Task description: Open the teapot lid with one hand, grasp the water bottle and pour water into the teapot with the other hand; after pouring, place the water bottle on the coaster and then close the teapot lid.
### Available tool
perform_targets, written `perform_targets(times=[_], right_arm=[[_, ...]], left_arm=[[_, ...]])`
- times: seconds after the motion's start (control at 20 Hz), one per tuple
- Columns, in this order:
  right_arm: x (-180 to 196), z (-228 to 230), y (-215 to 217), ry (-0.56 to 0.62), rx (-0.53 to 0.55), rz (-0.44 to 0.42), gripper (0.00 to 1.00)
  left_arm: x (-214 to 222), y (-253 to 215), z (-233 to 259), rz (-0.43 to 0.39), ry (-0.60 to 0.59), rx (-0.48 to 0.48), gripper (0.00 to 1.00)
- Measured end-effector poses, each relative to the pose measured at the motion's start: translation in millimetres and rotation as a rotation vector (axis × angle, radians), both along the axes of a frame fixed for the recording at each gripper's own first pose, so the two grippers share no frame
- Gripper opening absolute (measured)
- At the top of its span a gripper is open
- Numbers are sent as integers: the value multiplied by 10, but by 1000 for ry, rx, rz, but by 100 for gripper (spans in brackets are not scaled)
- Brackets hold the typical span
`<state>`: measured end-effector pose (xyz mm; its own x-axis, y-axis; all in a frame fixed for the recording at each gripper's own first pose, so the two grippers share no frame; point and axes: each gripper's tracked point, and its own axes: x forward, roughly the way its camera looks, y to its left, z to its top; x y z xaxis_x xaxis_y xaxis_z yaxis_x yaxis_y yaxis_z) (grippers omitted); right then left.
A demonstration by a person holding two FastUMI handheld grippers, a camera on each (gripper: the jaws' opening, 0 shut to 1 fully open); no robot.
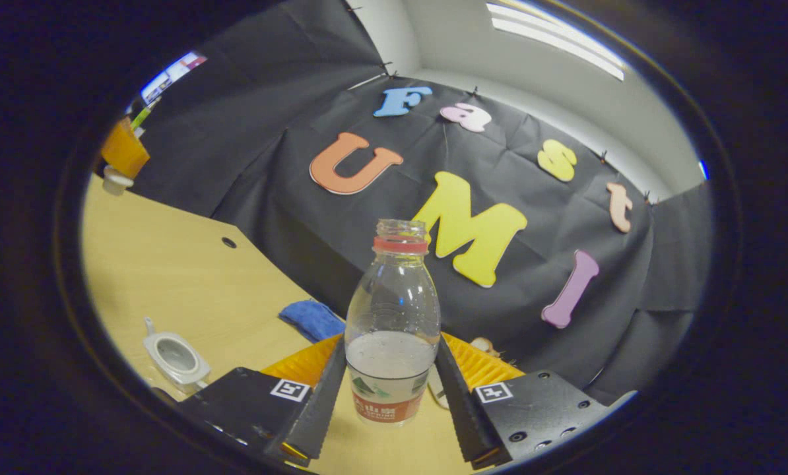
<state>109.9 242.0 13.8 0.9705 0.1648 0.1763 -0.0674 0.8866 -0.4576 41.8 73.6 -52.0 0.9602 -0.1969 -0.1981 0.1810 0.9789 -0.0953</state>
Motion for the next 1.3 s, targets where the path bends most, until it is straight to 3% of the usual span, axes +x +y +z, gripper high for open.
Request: perform_targets(times=[0.35, 0.5, 1.15, 1.2, 1.3], right_arm=[[509, -276, 77, 240, 367, 95, 78], [680, -398, 123, 335, 473, 112, 76], [764, -425, 247, 321, 436, 138, 78], [774, -429, 223, 321, 435, 130, 81], [760, -435, 221, 329, 441, 139, 98]], left_arm=[[36, 65, -58, 19, 18, -4, 5], [43, 77, -76, 23, 19, -2, 5], [61, 44, -143, 11, 34, 5, 5], [62, 29, -142, 10, 34, 8, 5], [67, 12, -131, 7, 32, 12, 5]])
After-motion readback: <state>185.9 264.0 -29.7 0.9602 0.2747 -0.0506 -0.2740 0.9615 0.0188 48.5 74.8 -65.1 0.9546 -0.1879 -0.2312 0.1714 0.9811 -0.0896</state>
